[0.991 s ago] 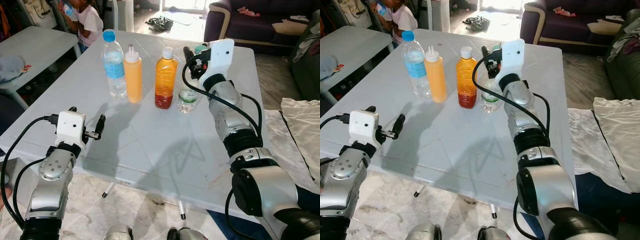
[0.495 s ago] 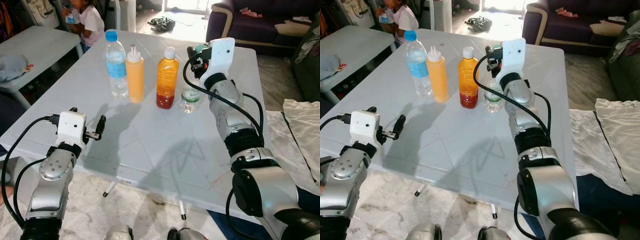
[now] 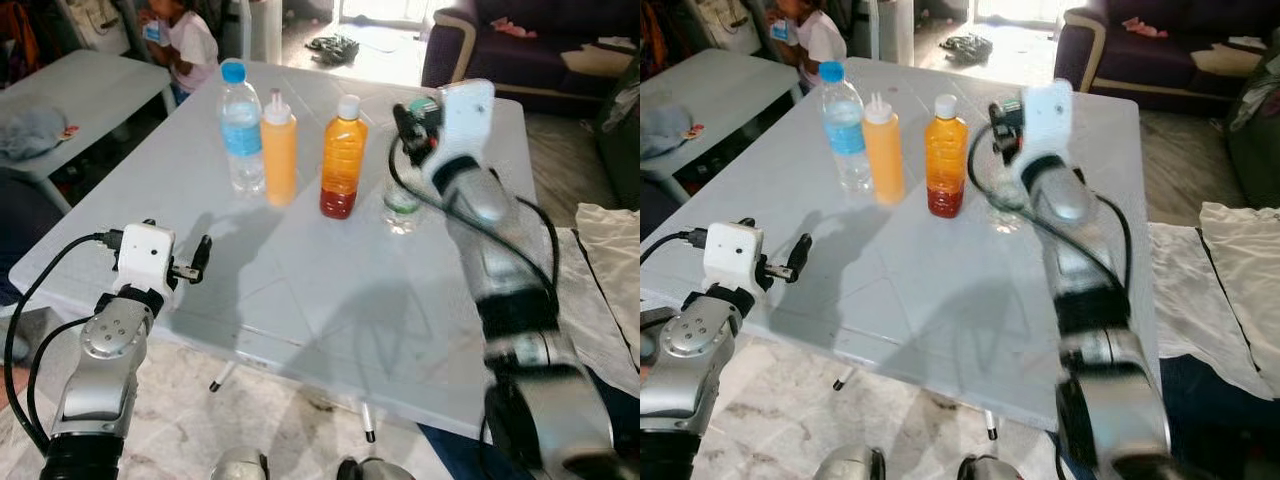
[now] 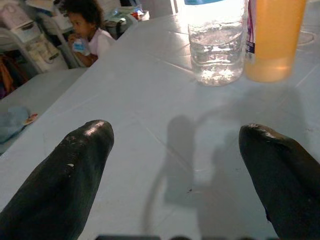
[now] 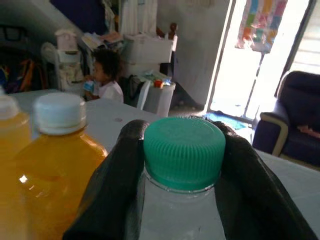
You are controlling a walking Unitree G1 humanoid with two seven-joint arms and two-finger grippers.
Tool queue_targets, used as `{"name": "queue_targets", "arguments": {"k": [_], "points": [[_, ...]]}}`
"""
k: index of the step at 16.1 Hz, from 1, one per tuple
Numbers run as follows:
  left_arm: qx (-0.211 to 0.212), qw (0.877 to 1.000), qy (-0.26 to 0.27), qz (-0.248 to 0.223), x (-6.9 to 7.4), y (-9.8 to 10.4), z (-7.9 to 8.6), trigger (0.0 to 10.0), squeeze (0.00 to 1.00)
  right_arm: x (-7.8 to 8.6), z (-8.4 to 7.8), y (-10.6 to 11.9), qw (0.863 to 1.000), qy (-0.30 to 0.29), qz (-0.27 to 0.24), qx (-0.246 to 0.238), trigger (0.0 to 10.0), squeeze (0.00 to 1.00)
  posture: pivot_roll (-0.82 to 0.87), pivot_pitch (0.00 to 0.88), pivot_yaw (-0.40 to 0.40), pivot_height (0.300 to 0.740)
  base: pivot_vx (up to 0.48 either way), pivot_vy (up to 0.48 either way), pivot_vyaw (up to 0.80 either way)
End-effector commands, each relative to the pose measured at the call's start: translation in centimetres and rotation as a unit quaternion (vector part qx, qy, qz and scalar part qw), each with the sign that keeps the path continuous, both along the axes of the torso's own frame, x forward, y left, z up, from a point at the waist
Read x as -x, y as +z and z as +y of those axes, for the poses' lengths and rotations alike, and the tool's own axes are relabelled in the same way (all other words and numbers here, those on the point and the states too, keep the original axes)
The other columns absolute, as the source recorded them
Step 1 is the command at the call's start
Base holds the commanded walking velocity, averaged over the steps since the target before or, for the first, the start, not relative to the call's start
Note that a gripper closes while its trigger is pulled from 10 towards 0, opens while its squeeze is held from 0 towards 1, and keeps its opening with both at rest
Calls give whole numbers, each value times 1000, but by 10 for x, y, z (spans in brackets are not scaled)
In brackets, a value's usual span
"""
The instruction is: Restocking fridge
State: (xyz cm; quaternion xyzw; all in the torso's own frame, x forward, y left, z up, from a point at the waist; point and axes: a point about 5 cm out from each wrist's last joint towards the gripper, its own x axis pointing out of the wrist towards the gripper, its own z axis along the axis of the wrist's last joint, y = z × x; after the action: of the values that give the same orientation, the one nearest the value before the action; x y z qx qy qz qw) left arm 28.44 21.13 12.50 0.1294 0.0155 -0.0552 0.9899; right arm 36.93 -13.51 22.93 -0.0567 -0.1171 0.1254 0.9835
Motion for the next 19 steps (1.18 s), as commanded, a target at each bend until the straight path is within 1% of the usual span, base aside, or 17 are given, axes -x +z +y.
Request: {"name": "queue_targets", "arguments": {"k": [1,2,3,4,6,7,8,10,12,15,16,19], "points": [[2,1000,0,-6,-1,3,-1,10000,0,9,1,-23,999,6,45,14,10000,0,145,74,0,740,0,0,0],[7,1000,-1,-6,-2,2,-4,10000,0,22,0,-34,999,10,48,22,10000,0,133,70,-4,740,0,0,0],[11,1000,-2,-9,-3,1,-7,10000,0,31,0,-37,999,5,42,33,10000,0,129,68,-8,740,0,0,0],[13,1000,-2,-11,-3,2,-9,10000,0,34,-1,-36,999,-1,37,36,10000,0,126,65,-12,740,0,0,0],[16,1000,1,-11,-3,0,-11,10000,0,39,2,-34,999,-20,31,14,10000,0,129,52,-18,740,0,0,0],[21,1000,4,-10,-3,-2,-11,10000,0,42,-1,-35,998,-57,31,-18,10000,0,135,40,-25,740,-255,0,0],[22,1000,6,-11,-3,-3,-11,10000,0,45,-4,-39,996,-74,40,-33,10000,0,136,33,-29,740,-270,0,0],[25,1000,10,-13,-3,-4,-11,10000,0,51,-6,-45,994,-86,53,-52,10000,0,133,16,-35,740,-268,0,0],[27,999,11,-14,-5,-5,-13,10000,0,55,-10,-52,990,-105,69,-65,10000,0,121,7,-37,740,-272,0,0],[32,999,7,-16,-8,-5,-18,10000,0,56,-12,-55,990,-102,76,-66,10000,0,110,0,-37,740,-291,0,0],[32,999,5,-18,-10,-5,-19,10000,0,55,-15,-58,988,-103,87,-77,10000,0,107,0,-38,740,-311,0,0],[33,999,5,-19,-11,-5,-20,10000,0,54,-14,-55,988,-109,82,-77,10000,0,108,0,-39,740,-315,0,0]]}}
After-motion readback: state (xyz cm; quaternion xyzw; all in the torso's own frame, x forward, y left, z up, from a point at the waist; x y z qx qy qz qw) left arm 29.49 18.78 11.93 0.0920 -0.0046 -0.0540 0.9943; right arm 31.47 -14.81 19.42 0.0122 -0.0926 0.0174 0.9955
